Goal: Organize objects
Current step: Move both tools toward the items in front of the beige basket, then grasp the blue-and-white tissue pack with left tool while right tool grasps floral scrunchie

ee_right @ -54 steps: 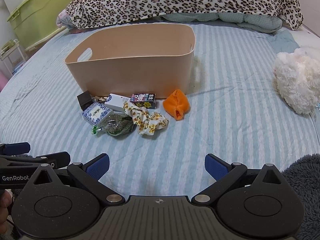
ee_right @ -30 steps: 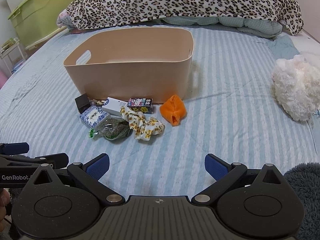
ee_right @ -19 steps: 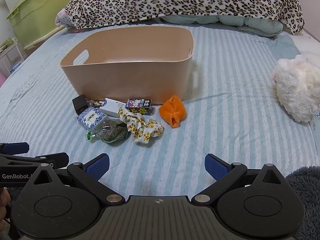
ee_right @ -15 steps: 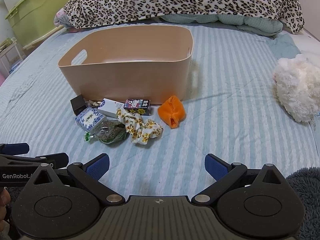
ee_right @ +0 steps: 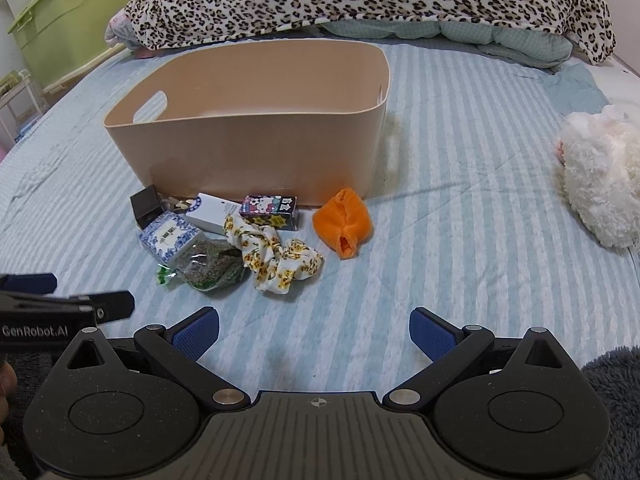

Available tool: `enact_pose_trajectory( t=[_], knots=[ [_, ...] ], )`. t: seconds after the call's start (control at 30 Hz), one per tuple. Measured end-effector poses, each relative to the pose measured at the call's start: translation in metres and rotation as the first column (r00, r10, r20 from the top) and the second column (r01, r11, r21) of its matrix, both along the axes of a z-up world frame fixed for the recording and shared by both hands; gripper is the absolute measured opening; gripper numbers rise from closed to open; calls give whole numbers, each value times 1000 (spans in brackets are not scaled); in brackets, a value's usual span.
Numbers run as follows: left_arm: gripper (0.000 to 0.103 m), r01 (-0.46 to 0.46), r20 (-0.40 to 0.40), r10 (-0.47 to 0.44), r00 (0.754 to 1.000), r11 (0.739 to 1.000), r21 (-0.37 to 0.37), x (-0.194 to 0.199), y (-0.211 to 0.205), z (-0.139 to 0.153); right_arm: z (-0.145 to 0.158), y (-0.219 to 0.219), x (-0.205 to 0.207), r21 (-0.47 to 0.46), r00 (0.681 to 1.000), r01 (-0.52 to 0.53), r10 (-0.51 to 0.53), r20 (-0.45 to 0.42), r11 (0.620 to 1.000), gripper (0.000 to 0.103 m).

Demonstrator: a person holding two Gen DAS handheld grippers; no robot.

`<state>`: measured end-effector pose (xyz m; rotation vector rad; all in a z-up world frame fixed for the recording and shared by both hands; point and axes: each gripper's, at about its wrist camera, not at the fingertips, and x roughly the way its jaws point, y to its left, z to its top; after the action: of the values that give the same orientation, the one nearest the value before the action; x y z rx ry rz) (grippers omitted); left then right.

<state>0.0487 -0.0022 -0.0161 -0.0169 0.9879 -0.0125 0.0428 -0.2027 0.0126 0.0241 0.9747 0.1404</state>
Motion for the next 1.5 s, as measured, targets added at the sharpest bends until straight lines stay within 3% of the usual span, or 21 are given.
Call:
enact_pose_trajectory(
  t=[0.33, 0.77, 0.93, 1.1, 1.2, 1.23, 1.4, 1.5],
  knots=[
    [103, -38, 0, 38, 999, 999, 11, 38, 13, -14, -15, 5, 31, -22, 1000, -17, 17, -4, 1000, 98],
    [103, -3, -2, 3, 1000, 1000, 29, 71, 18, -32, -39, 6, 66, -9, 998, -30, 30, -52, 1000, 93],
    [103, -3, -23, 3, 1000, 1000, -9, 77, 19, -44, -46, 4, 75, 31, 997, -35, 37, -74, 999, 89],
    [103, -12, -35, 9, 999, 995, -100, 79, 22, -51, -52, 10, 78, 63, 994, -59, 65, -91, 996, 85],
    [103, -9, -39, 4, 999, 992, -122, 80, 21, -57, -56, 13, 78, 70, 993, -69, 75, -93, 995, 77],
    [103, -6, -38, 1, 999, 992, -125, 81, 21, -59, -57, 13, 79, 72, 993, -70, 77, -94, 995, 70],
    [87, 38, -23, -41, 999, 989, -143, 79, 18, -59, -57, 12, 79, 94, 992, -75, 84, -91, 993, 52],
    [77, 59, -17, -62, 998, 988, -145, 76, 15, -59, -55, 16, 77, 92, 991, -92, 100, -88, 992, 36]
  ],
)
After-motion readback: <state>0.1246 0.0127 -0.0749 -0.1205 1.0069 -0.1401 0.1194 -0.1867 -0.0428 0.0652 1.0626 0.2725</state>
